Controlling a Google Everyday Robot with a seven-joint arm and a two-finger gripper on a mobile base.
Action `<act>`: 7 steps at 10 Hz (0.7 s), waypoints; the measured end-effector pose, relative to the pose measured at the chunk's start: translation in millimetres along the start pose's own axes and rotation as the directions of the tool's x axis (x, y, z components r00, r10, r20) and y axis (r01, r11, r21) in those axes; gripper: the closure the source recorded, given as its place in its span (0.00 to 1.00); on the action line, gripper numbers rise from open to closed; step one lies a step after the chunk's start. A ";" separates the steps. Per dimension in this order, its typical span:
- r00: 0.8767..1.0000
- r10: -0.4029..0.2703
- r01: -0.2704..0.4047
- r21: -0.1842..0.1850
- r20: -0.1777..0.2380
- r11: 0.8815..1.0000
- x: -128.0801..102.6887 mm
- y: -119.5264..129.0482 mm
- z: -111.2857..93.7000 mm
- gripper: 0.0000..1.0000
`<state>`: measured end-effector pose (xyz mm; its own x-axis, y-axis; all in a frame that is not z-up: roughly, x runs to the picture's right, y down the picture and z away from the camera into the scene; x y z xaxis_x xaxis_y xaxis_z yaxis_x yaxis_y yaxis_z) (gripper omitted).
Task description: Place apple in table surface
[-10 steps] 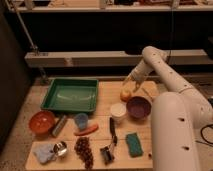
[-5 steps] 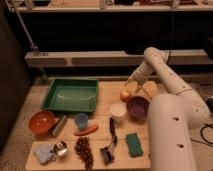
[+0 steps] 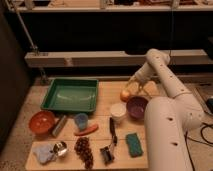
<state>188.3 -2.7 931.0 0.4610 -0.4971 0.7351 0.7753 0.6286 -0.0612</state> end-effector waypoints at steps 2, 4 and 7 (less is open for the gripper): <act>1.000 -0.003 0.003 0.008 0.014 1.000 -1.8 1.4 4.1 0.46; 1.000 -0.009 0.009 0.008 0.025 1.000 -5.0 2.1 8.6 0.46; 0.999 -0.026 0.026 -0.006 0.030 1.000 -10.8 -0.8 17.4 0.46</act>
<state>175.3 12.6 934.8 0.4276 -0.4946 0.7566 0.7894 0.6122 -0.0459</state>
